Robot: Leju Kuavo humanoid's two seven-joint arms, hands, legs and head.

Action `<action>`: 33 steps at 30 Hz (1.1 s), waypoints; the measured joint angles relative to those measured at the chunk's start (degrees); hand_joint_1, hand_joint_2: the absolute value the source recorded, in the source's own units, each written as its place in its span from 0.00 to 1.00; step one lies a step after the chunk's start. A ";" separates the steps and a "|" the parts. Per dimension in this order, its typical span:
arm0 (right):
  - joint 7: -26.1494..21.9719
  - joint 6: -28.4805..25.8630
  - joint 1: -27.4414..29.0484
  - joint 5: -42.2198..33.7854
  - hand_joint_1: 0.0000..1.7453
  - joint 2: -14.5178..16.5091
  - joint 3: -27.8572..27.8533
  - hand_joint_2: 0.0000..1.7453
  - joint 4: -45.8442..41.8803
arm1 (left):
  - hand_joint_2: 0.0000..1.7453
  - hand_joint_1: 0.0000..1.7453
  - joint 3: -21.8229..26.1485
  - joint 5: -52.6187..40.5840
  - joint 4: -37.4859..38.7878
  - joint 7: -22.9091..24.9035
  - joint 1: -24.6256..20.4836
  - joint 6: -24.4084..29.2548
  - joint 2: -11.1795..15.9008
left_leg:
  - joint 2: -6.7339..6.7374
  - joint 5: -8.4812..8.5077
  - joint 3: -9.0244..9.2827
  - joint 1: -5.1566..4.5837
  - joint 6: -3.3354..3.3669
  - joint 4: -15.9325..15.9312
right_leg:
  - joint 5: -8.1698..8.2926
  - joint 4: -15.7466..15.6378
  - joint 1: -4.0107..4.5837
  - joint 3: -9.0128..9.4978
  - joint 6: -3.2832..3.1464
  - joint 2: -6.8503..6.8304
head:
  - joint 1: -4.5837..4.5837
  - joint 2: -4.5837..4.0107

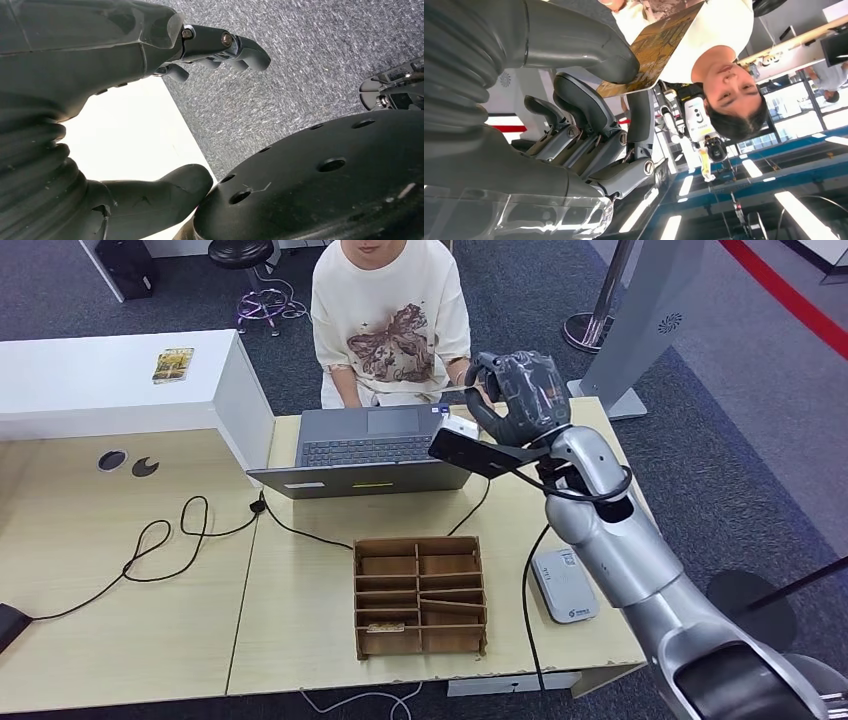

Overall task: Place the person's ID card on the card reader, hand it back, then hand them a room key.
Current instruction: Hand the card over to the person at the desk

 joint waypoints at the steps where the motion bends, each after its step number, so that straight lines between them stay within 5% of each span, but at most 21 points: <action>1: 0.19 0.29 -0.41 -0.31 1.00 0.11 0.00 1.00 0.72 | 1.00 0.00 0.00 -0.07 0.00 -0.02 0.00 -0.02 0.01 | 0.00 0.00 0.00 0.00 0.00 0.00 | 0.00 0.00 0.00 0.00 0.00 0.00 | 0.00 0.00; 19: 1.21 2.10 -10.83 -4.49 1.00 4.52 -2.62 1.00 24.27 | 1.00 0.00 -0.01 -0.80 0.00 -0.20 -0.09 -0.58 0.21 | -0.01 0.05 0.00 0.07 -0.08 0.01 | 0.05 0.01 0.07 -0.01 -0.06 0.00 | 0.00 0.00; 33: 2.43 2.66 -13.63 -2.58 1.00 6.26 -3.21 1.00 31.30 | 1.00 0.00 -0.01 -0.88 0.00 -0.22 -0.20 -0.71 0.26 | 0.00 0.06 0.00 0.09 -0.09 0.01 | 0.05 0.01 0.09 -0.01 -0.06 0.01 | 0.01 -0.01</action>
